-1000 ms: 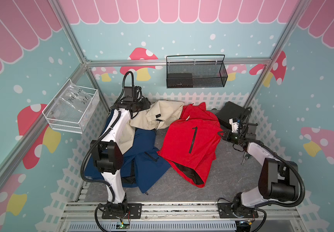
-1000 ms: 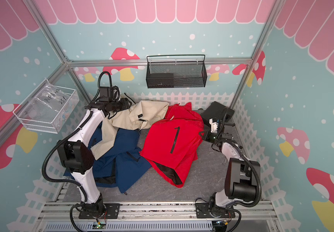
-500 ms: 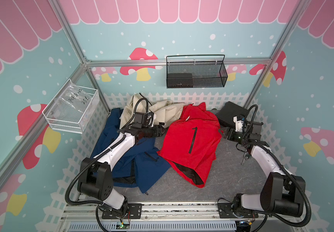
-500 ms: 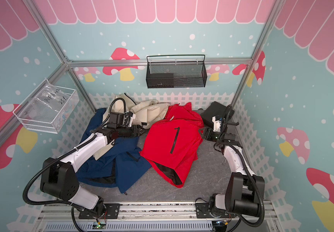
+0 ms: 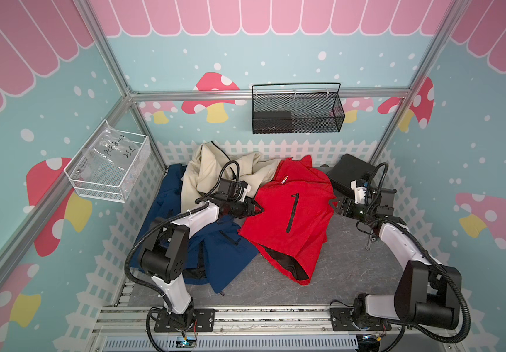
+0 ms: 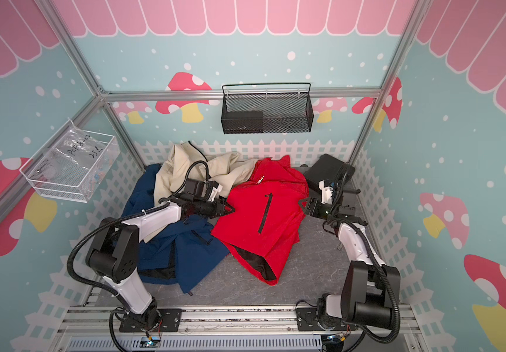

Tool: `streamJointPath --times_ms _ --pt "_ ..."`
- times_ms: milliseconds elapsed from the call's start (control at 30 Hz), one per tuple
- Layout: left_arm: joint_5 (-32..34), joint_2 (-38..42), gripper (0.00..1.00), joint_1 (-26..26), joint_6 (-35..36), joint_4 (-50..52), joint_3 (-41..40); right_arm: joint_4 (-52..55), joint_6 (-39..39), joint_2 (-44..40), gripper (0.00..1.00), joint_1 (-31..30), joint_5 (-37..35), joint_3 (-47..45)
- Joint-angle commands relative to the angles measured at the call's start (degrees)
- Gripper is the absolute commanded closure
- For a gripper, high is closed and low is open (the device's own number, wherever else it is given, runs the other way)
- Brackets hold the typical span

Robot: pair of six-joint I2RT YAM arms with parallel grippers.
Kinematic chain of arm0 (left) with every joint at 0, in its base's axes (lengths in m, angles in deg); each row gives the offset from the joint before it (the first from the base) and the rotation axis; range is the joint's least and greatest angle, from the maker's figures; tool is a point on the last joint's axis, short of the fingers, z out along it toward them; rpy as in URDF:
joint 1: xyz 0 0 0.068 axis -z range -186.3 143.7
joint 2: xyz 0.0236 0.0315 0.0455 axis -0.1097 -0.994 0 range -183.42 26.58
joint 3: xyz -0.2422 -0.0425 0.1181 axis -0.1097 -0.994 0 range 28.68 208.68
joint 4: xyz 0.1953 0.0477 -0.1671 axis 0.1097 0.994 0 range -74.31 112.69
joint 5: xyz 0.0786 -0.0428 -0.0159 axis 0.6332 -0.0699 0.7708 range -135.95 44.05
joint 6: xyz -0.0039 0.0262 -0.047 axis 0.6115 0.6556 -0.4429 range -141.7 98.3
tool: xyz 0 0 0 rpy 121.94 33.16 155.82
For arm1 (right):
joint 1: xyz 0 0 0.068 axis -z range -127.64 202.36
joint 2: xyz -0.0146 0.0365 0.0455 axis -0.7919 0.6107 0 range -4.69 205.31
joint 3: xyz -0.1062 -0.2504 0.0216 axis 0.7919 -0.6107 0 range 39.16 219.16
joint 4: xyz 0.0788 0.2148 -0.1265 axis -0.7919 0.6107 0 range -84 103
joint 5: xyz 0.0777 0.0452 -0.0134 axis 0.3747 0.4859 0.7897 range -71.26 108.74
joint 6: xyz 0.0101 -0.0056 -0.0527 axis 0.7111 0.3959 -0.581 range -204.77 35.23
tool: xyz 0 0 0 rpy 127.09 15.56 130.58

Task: Unzip the jacket
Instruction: Flatten out the jacket at the center of the board.

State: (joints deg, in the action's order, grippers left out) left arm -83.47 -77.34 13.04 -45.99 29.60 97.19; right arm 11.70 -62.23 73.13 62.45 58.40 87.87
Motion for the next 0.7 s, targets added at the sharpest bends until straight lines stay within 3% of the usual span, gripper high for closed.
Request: streamJointPath --times_ms 0,167,300,433,600,633,667 --pt "-2.3 -0.7 0.58 0.8 -0.6 -2.6 3.6 -1.1 -0.7 1.0 0.27 0.1 1.3 -0.3" --pt "-2.2 -1.0 0.86 1.1 0.0 -1.6 6.1 0.3 -1.4 1.0 0.27 0.1 0.8 -0.3" --pt "0.2 -1.0 0.99 1.1 2.3 3.6 8.7 2.0 -2.1 0.1 0.27 0.1 -0.9 -0.1" --pt "6.9 1.5 1.0 0.7 5.4 8.5 9.5 1.9 -1.6 0.2 0.27 0.1 -0.9 -0.5" --pt "9.0 3.8 1.0 -1.4 5.3 9.9 8.0 2.1 -2.2 0.4 0.27 0.1 -0.6 -0.4" --pt "9.0 4.1 0.93 -1.7 5.5 9.9 7.6 2.1 -2.1 0.3 0.27 0.1 -0.6 -0.4" --pt "9.0 4.3 0.75 -1.8 5.8 9.8 7.2 1.9 -2.2 0.4 0.27 0.0 -0.4 -0.5"
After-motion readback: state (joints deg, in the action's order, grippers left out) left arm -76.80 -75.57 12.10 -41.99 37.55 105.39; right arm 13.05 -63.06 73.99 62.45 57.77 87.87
